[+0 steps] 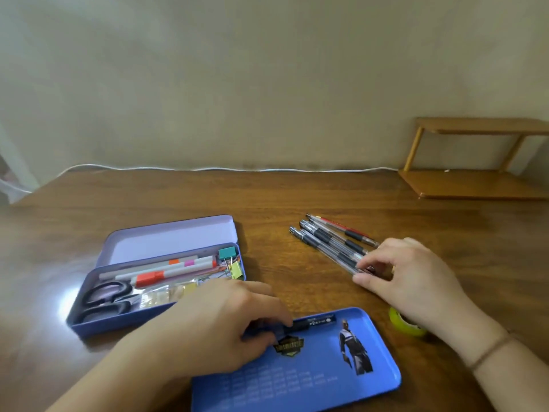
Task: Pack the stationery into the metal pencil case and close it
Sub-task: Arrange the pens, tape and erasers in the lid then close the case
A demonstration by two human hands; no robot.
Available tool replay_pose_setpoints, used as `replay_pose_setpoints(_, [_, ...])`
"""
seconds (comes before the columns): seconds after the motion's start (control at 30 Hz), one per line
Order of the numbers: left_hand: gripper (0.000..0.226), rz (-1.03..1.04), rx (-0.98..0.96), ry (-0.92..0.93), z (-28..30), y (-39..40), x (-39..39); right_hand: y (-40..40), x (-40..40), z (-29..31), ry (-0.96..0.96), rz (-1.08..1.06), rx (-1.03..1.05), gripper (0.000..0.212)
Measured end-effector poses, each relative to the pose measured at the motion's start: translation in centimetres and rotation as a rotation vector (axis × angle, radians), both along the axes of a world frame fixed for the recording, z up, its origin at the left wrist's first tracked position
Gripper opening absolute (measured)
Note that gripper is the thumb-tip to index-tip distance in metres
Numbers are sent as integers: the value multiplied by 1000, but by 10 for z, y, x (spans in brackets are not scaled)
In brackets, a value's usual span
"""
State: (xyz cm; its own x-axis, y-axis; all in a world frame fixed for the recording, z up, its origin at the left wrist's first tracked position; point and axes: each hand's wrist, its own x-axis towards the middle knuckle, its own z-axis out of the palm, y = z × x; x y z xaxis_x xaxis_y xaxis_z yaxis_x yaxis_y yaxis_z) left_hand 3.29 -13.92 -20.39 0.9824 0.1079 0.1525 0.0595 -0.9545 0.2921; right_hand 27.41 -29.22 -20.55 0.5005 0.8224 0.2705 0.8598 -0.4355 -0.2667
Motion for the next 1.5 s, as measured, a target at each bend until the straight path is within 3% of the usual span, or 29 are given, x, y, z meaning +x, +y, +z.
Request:
replay_pose_setpoints(0.37, [28, -31, -157, 26, 4, -6, 3, 11, -8, -1, -145, -14, -64, 23])
replay_pose_setpoints(0.5, [25, -10, -172, 27, 2, -7, 6, -3, 4, 17, 105, 111, 100, 12])
replay_pose_setpoints(0.63, [18, 5, -214, 15, 0, 0, 5, -28, 12, 40, 268, 380, 90, 39])
replay_pose_setpoints(0.77, [5, 2, -218, -10, 2, 4, 5, -42, 18, 54, 295, 411, -49, 46])
replay_pose_setpoints(0.97, [25, 57, -267, 3, 6, 8, 1, -34, -5, 45, 233, 490, -195, 35])
replay_pose_setpoints(1.27, [11, 7, -284, 34, 5, 5, 0, -19, -37, 13, -91, 568, -194, 39])
replay_pose_setpoints(1.5, [12, -13, -286, 54, 5, 7, -2, -13, -46, 12, -64, 413, -153, 45])
